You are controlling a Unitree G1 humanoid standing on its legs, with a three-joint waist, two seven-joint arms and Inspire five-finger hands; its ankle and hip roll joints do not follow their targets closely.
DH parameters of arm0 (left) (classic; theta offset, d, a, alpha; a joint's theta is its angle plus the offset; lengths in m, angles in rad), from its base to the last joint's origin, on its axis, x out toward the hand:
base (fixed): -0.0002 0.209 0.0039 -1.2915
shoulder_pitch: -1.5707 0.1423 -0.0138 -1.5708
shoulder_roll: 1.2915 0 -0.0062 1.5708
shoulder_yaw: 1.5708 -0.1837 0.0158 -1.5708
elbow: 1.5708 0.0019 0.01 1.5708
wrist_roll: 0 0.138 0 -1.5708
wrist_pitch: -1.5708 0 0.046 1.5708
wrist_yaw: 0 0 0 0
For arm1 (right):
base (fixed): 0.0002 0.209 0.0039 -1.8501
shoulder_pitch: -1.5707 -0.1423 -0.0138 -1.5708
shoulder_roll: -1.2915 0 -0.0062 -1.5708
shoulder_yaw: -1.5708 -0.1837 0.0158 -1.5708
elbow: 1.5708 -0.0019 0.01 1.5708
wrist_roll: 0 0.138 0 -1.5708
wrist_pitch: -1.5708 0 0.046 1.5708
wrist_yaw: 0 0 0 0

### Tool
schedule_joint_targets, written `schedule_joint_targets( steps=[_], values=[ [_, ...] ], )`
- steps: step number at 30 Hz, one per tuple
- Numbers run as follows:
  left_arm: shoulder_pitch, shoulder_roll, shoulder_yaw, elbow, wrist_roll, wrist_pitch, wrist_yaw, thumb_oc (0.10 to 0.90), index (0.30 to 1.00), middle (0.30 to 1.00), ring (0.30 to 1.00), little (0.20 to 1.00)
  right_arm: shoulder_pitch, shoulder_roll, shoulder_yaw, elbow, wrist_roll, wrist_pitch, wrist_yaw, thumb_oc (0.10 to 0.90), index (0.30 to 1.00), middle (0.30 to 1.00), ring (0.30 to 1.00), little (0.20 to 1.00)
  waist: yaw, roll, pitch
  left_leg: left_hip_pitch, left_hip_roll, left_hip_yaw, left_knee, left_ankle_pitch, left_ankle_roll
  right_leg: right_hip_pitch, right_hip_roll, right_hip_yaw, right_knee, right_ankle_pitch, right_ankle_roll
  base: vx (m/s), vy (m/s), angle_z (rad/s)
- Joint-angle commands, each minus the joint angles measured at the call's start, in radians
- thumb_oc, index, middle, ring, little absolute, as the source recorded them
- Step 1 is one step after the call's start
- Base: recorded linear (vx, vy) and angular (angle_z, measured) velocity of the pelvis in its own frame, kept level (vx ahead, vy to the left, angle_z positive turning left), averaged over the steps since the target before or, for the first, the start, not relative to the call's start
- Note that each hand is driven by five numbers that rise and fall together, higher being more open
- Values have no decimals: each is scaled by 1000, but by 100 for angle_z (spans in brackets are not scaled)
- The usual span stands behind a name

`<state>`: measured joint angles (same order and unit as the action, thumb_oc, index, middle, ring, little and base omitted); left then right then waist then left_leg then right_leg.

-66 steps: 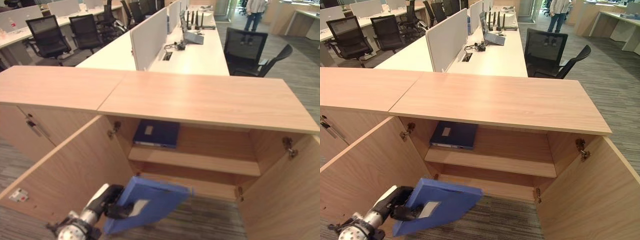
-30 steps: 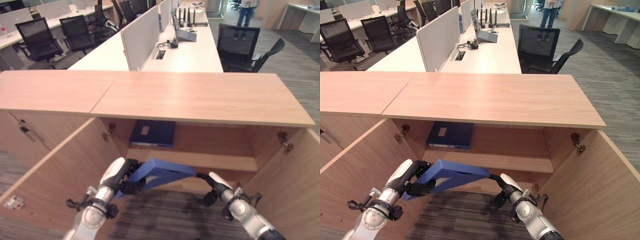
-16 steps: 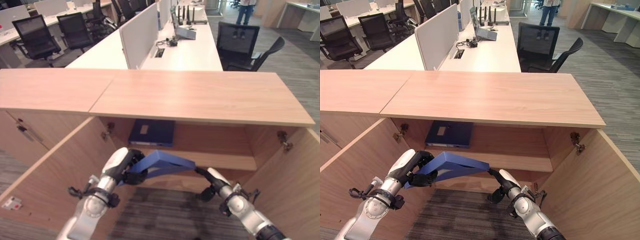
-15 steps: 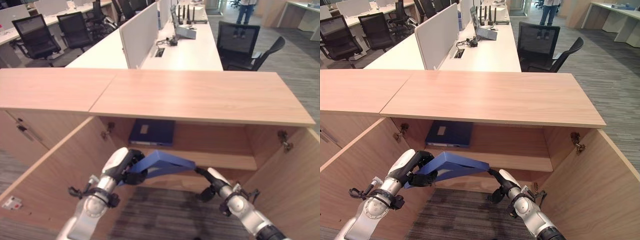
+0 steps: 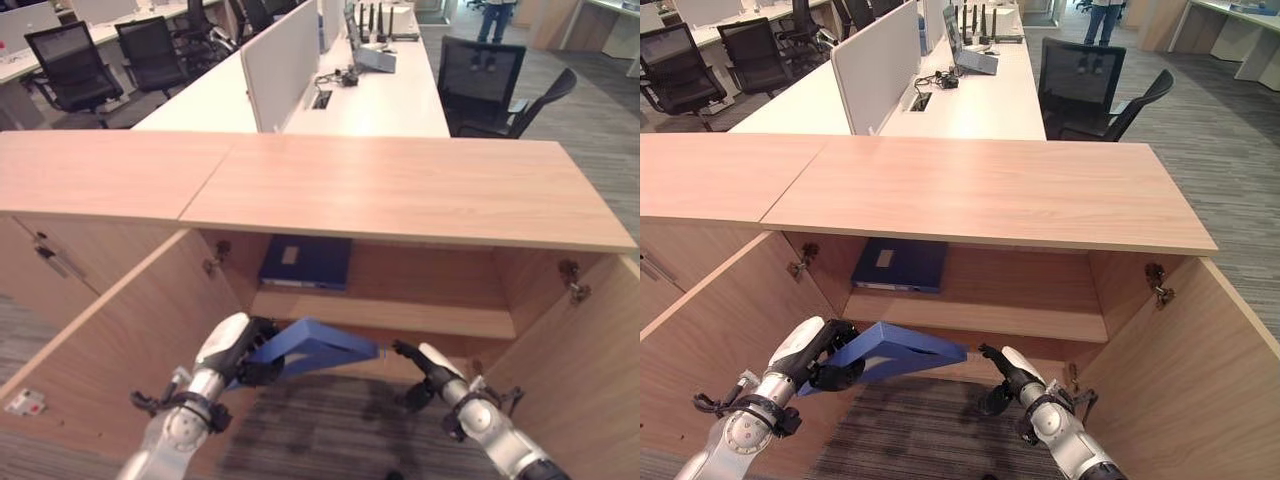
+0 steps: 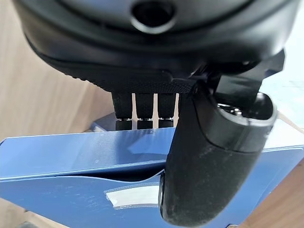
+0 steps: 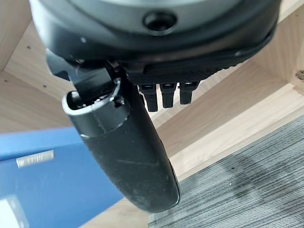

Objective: Put the empty folder in the office cabinet

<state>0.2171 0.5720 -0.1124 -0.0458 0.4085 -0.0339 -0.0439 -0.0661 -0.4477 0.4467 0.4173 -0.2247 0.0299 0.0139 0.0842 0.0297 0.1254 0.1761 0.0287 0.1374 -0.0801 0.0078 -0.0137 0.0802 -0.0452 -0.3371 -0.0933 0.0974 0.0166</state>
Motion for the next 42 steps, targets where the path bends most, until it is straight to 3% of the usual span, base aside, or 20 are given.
schedule_joint_targets(
  steps=[1,12,22,39,40,42],
  values=[
    [-75,31,87,-63,8,-69,107,400,300,300,300,300,-65,2,-20,-95,3,-55,-40,800,900,900,900,900,-3,-52,-64,-13,7,-22,-7,-36,-39,54,-69,19,6,-45,93,0,0,0],
    [-112,27,43,-98,-8,-83,87,400,300,300,300,300,-105,9,8,-147,-3,-68,-40,800,900,900,900,900,-6,-52,-64,-13,7,-21,-7,-37,-38,53,-70,19,6,-43,93,0,0,0],
    [-223,98,-96,-215,-182,-139,-41,400,300,300,300,300,-244,1,95,-154,-63,-91,-32,800,900,900,900,900,-9,-50,-70,-10,5,-21,-7,-38,-39,50,-69,27,6,-41,93,0,0,0],
    [-326,97,-182,-236,-263,-140,-34,400,300,300,300,300,-302,43,145,-135,-4,-93,-32,800,900,900,900,900,-10,-51,-69,-5,5,-25,-7,-40,-37,55,-69,29,6,-43,93,0,0,0],
    [-341,90,-186,-236,-274,-139,-27,400,300,300,300,300,-300,52,152,-131,14,-92,-23,400,300,300,300,300,-11,-52,-69,-5,5,-25,-7,-39,-37,56,-69,29,6,-44,92,0,0,0],
    [-358,75,-193,-236,-297,-139,-24,400,300,300,300,300,-298,61,160,-119,45,-93,-11,400,300,300,300,300,-11,-54,-68,-5,5,-26,-7,-39,-37,56,-69,29,6,-44,92,0,0,0]
  ],
)
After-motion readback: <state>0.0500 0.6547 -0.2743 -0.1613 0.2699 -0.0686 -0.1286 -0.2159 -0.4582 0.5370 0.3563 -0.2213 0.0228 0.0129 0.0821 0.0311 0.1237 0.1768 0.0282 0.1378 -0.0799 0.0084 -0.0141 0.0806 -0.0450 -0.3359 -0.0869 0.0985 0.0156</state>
